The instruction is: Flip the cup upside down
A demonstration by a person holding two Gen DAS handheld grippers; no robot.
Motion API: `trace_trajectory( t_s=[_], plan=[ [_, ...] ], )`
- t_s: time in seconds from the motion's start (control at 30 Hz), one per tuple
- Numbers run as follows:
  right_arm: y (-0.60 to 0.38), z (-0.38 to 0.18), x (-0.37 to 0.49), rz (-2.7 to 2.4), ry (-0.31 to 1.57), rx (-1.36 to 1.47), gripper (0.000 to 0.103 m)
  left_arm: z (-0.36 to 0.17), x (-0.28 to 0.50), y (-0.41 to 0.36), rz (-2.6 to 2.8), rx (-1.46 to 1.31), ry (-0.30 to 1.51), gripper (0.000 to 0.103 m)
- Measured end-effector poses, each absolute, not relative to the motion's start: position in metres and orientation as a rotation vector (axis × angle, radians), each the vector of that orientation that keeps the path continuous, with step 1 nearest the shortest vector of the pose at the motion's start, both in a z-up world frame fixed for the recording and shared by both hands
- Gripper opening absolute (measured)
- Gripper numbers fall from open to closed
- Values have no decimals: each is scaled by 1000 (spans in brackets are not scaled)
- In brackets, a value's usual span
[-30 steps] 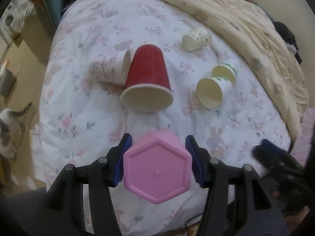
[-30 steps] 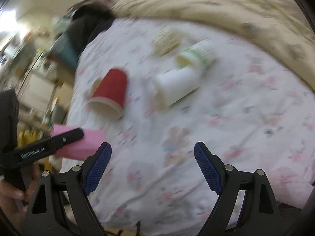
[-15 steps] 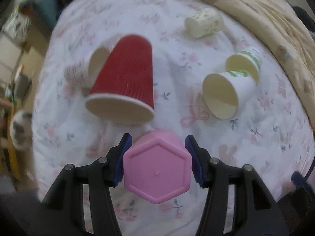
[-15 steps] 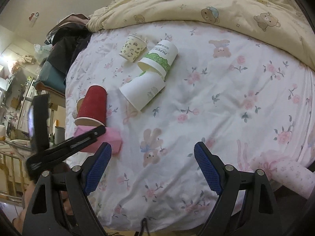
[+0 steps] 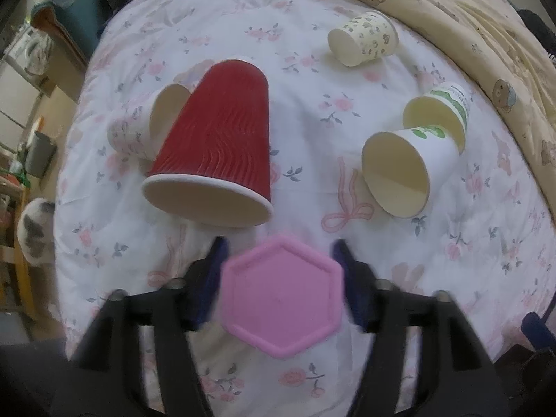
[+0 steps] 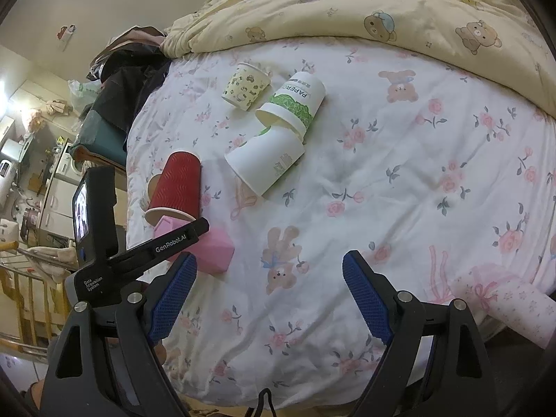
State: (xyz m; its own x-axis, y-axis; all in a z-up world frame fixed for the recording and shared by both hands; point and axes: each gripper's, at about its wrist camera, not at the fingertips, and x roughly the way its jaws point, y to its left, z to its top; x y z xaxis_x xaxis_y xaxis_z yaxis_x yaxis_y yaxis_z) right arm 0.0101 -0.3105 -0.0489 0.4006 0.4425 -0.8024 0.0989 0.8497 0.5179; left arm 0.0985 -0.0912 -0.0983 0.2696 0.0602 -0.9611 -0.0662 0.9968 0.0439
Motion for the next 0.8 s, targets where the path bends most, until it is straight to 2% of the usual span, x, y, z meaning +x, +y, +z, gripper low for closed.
trace_trajectory(
  t_s=[0.03,0.13,0.27,0.5,0.6,0.8],
  plan=[
    [-310,-49,10,230,1153,540,88,-96,97,-91,93,-4,1279,85],
    [-309,-48,10,228,1152,530,88,-89,95,-92,98,5,1245,90],
    [-308,-48,11,225,1150,520,88,-76,92,-84,93,-30,1231,90],
    [-310,-48,14,208,1138,529,90,-14,65,-66,66,-82,1088,90],
    [-308,-44,14,204,1114,518,96,10,47,-57,52,-81,1008,102],
    [-298,-32,10,216,1058,432,98,38,9,-28,49,-47,884,103]
  ],
)
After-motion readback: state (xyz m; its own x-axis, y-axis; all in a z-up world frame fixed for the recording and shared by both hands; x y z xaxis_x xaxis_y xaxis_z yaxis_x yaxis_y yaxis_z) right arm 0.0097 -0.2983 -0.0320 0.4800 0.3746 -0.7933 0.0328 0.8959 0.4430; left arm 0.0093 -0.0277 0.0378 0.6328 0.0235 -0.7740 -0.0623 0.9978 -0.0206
